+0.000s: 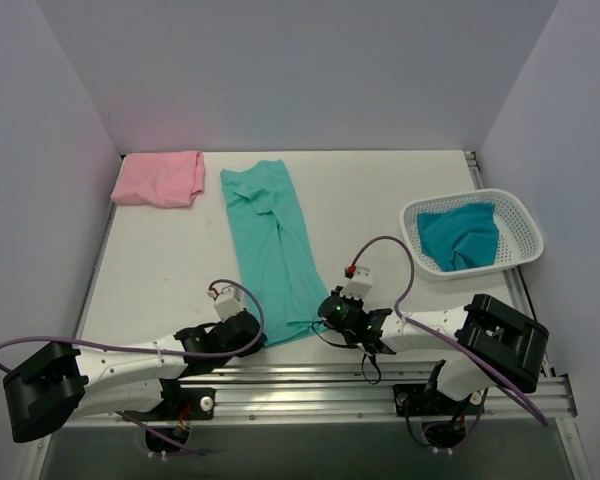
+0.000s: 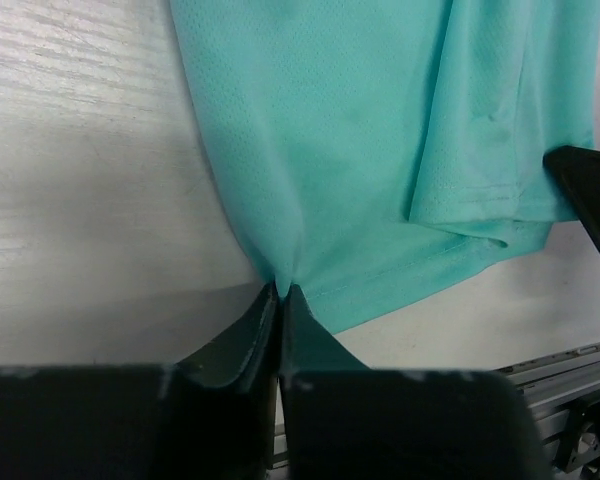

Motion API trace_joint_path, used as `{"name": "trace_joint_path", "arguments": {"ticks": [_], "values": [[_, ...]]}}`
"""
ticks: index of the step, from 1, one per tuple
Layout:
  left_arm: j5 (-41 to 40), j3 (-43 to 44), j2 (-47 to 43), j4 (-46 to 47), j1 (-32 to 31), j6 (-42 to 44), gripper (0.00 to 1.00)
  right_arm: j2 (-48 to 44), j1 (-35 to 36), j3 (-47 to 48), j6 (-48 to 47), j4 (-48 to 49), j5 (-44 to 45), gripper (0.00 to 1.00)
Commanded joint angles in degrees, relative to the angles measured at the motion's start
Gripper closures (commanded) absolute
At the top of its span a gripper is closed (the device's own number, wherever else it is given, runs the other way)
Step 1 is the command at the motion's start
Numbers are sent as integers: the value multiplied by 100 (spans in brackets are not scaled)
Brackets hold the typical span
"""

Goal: Fold and stack the t-shirts
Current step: Fold the tshirt

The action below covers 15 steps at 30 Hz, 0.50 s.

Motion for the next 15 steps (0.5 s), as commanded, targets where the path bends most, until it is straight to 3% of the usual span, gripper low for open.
{"name": "trace_joint_path", "arguments": {"ticks": [1, 6, 15], "values": [[-200, 197, 208, -95, -51, 13, 97, -120, -33, -90, 24, -140, 87, 100], [-454, 329, -19, -613, -139, -109, 98, -208, 98, -257, 172, -202, 104, 100], [-640, 398, -564, -1351, -227, -198, 98, -621, 915, -205, 867, -1194, 447, 100]]}}
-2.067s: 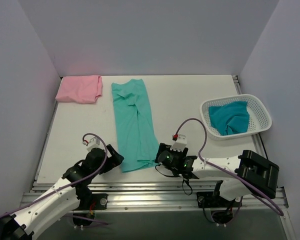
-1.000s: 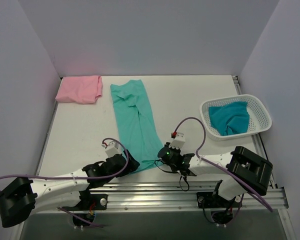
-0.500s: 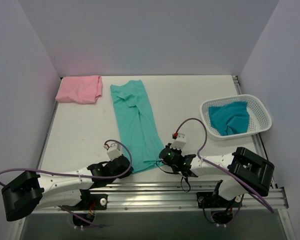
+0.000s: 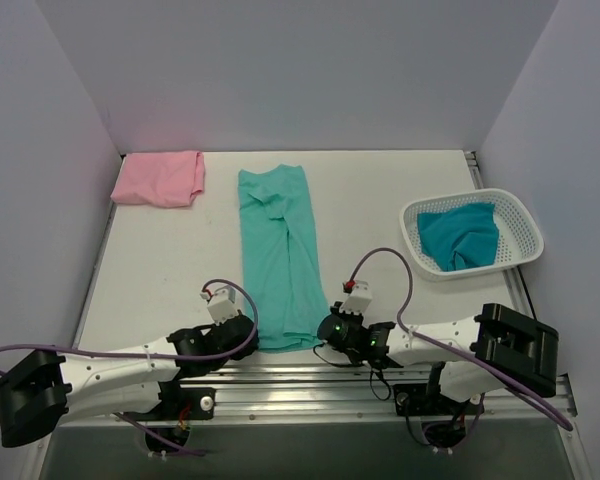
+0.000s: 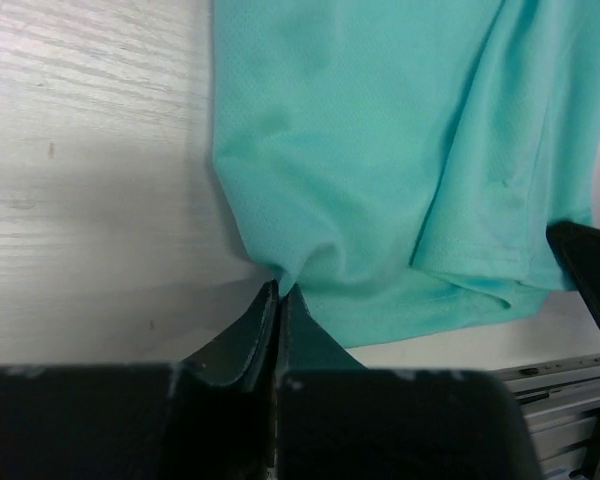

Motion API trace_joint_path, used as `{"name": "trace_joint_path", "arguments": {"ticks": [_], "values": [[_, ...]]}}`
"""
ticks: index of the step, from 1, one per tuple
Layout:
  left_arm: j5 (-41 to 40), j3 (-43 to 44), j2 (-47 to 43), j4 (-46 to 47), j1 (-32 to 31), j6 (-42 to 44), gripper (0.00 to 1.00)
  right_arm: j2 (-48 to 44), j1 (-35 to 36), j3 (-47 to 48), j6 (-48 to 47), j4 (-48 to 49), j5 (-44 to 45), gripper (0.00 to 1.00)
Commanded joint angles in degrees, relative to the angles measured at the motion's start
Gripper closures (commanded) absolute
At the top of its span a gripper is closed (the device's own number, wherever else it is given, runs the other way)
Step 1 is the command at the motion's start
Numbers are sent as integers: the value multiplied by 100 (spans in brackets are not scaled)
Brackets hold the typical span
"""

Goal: Fold and stack the t-shirts
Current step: Fold the tshirt

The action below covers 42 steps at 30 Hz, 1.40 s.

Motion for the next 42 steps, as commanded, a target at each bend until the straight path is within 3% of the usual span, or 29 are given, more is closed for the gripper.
{"name": "trace_joint_path", "arguments": {"ticks": [1, 6, 10, 20, 24, 31, 42], "values": [[-312, 275, -141, -561, -22, -54, 98, -208, 295, 75, 384, -751, 297, 100], [-374, 415, -246, -824, -22, 17, 98, 72, 805, 356, 717, -883, 358, 100], [-418, 556, -422, -1053, -22, 78, 98, 634, 1051, 1014, 973, -1682, 665, 100], [-962, 960, -730, -1475, 92, 447, 98, 697, 1008, 1841, 815, -2509, 1465, 100], [-1103, 1407, -721, -1581, 434, 903, 98, 627, 754, 2140, 526, -2677, 1685, 100], [-796, 1777, -598, -940, 1444, 2010, 98, 627, 218, 2553, -90, -2633, 1808, 100], [118, 2463, 956, 589, 2526, 2662, 98, 1232, -661, 3151, -995, -2053, 1642, 100]]}}
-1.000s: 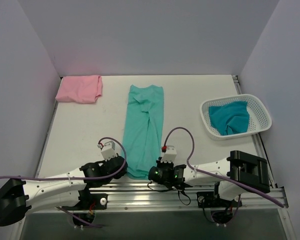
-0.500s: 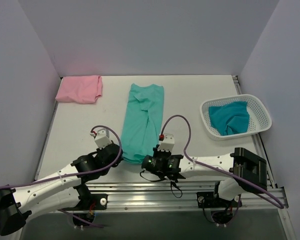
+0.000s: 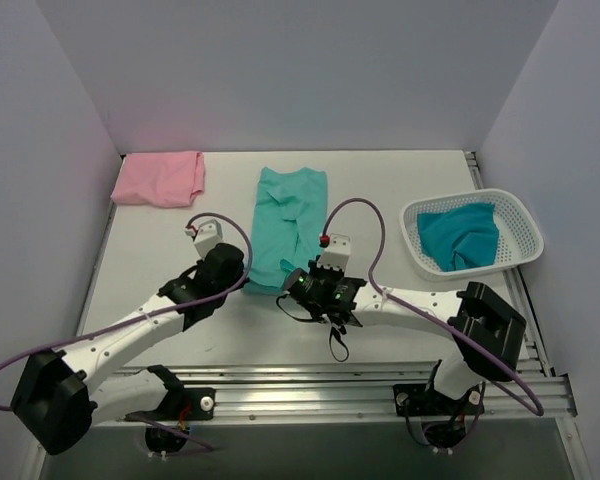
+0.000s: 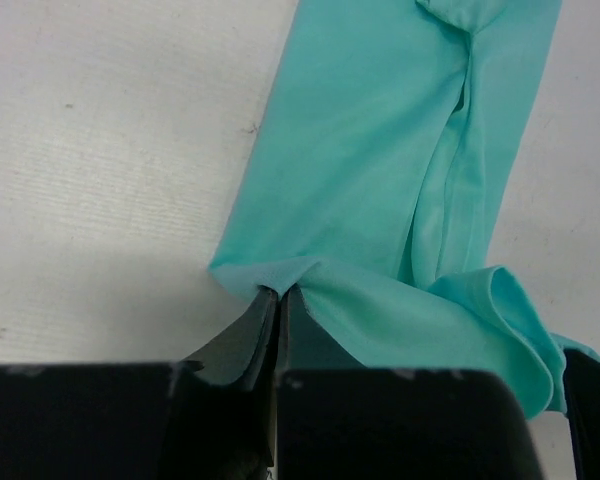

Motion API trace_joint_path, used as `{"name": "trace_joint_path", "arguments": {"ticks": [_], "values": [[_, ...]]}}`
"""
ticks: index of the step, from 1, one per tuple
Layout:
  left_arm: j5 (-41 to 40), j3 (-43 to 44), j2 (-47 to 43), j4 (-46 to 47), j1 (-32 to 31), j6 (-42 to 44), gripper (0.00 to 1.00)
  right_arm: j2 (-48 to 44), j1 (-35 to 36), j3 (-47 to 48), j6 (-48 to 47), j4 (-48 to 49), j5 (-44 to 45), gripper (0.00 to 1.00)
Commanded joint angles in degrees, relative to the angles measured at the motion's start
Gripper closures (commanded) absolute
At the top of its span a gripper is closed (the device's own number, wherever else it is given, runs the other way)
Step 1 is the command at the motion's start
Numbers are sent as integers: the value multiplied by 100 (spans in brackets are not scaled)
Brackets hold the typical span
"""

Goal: Fold and stack the t-shirts
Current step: Fold the tshirt

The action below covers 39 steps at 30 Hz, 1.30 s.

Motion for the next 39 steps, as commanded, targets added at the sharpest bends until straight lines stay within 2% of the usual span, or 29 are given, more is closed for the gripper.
{"name": "trace_joint_path", "arguments": {"ticks": [1, 6, 13, 16, 23, 25, 26, 27, 29, 30, 32, 34, 39], "values": [[417, 576, 679, 1026, 363, 343, 98, 404, -262, 458, -468, 168, 181, 100], [1146, 1217, 1700, 1538, 688, 449, 98, 739, -630, 889, -759, 344, -38, 100], [1542, 1940, 2737, 1819, 1163, 519, 98, 1336, -1430, 1373, -1155, 887, -521, 100], [1736, 2220, 3089, 2082, 1426, 537, 98, 1740, -1834, 1592, -1295, 1187, -811, 100], [2368, 2985, 4477, 2398, 2033, 677, 98, 2927, -2205, 2541, -1497, 1179, -1189, 100], [2685, 3187, 4820, 2618, 2147, 756, 96, 3129, -2284, 2761, -1576, 1127, -1348, 96], [2851, 3423, 5178, 2680, 2279, 757, 89, 3278, -2336, 2936, -1585, 1092, -1392, 91], [3201, 3539, 5339, 2715, 2332, 739, 67, 3323, -2345, 2973, -1612, 1092, -1470, 70], [3502, 3724, 5717, 2882, 2429, 704, 39, 3315, -2363, 3008, -1665, 1153, -1498, 42], [3642, 3829, 5779, 2917, 2490, 669, 21, 3280, -2363, 2999, -1665, 1153, -1498, 23], [3705, 3856, 5824, 2996, 2543, 651, 11, 3123, -2363, 2964, -1673, 1179, -1454, 12], [3740, 3839, 5719, 3058, 2570, 651, 4, 3008, -2363, 2938, -1691, 1127, -1349, 8], [3776, 3935, 5385, 2936, 2658, 695, 3, 2367, -2346, 2841, -1779, 1048, -1076, 7]]}}
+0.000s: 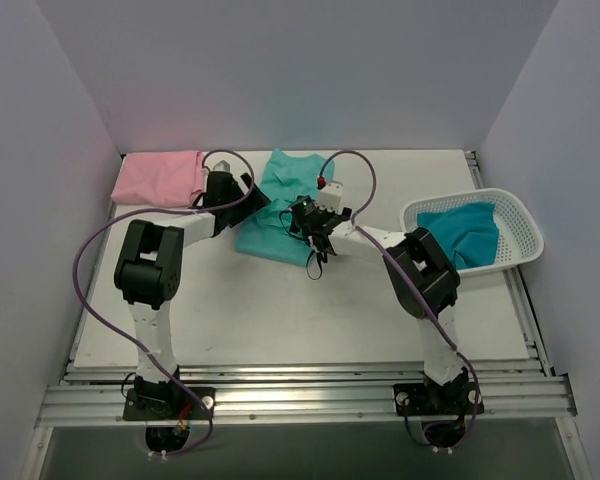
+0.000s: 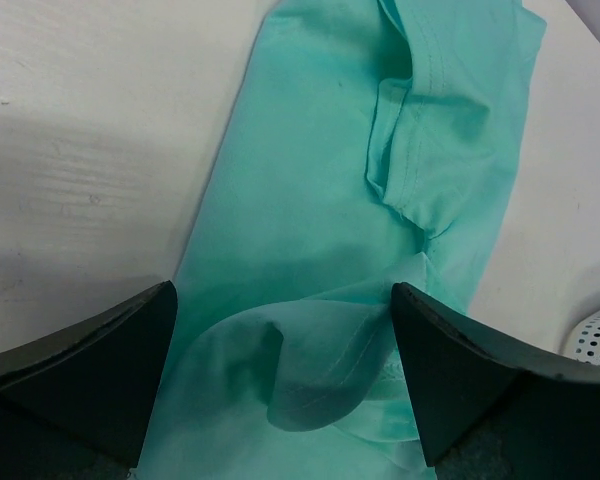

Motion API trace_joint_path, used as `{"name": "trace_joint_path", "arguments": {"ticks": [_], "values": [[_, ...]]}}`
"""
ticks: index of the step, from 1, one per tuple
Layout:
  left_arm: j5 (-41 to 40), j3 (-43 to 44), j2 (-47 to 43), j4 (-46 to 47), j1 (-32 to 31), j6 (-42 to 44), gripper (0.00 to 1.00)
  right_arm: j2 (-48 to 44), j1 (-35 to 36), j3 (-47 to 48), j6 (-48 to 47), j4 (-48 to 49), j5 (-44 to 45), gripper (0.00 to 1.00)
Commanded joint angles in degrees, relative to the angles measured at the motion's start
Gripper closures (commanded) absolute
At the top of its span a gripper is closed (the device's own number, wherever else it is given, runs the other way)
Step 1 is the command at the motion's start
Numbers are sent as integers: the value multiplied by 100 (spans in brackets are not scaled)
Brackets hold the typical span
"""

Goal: Fold and stack the t-shirts
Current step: Fold the tshirt

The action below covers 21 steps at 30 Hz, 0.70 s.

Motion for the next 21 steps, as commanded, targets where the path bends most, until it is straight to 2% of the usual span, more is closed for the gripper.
{"name": "trace_joint_path", "arguments": {"ticks": [1, 5, 10, 14, 15, 18, 21], "values": [[224, 355, -482, 51, 129, 100, 3, -1013, 17, 83, -146, -119, 439, 7], [198, 742, -711, -354, 269, 180, 3, -1550, 123, 214, -313, -287, 606, 7], [39, 760, -992, -557, 384, 250, 3, -1981, 377, 145, -577, -41, 221, 9], [65, 856, -888, -653, 533, 302, 5, -1929, 676, -189, -516, 258, -52, 21], [135, 1179, -792, -914, 594, 381, 5, -1877, 711, -242, -472, 258, -96, 23], [373, 1725, -405, -1496, 656, 461, 5, -1622, 869, -242, -340, 170, -176, 27], [478, 1640, -316, -1349, 657, 443, 5, -1516, 1001, -251, -322, 188, -132, 30]]}}
